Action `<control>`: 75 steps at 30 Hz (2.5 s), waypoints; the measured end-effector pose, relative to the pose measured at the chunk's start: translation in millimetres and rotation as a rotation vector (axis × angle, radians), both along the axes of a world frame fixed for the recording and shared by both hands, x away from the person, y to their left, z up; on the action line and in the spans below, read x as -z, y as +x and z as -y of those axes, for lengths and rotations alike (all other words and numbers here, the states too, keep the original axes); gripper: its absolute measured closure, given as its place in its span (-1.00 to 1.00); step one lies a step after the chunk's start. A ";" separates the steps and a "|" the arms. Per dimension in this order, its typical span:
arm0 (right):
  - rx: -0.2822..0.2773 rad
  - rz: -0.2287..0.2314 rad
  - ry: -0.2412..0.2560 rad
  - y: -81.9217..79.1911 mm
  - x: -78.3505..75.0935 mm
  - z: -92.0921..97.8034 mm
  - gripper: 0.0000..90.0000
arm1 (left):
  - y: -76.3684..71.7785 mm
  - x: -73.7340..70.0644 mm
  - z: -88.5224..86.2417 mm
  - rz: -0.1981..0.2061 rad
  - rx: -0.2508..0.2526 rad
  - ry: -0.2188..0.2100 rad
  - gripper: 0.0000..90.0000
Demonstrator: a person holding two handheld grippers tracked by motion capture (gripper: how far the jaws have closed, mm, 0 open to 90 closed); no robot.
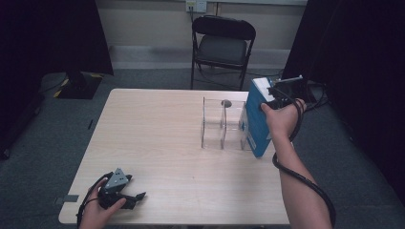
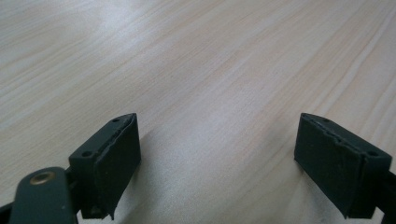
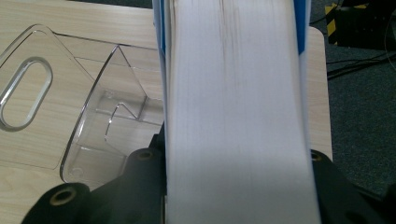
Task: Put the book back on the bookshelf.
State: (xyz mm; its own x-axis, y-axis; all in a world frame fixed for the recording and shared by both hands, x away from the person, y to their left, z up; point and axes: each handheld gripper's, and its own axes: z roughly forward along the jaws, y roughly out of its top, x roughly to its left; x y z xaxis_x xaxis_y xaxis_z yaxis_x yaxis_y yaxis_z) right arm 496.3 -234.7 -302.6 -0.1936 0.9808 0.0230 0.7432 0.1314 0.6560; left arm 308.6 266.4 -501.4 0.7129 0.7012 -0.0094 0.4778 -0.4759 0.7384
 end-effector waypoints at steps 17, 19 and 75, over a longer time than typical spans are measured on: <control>-0.004 0.004 0.010 2.1 0.3 2.2 0.31 | -0.1 0.0 0.0 0.001 0.001 -0.001 -0.69; -0.005 0.006 0.012 2.3 0.4 3.4 0.30 | -0.1 0.0 0.0 0.001 0.001 0.000 -0.69; -0.153 -0.008 0.032 -18.8 -6.0 17.0 -0.63 | 0.0 0.6 0.7 0.001 0.006 -0.002 -0.72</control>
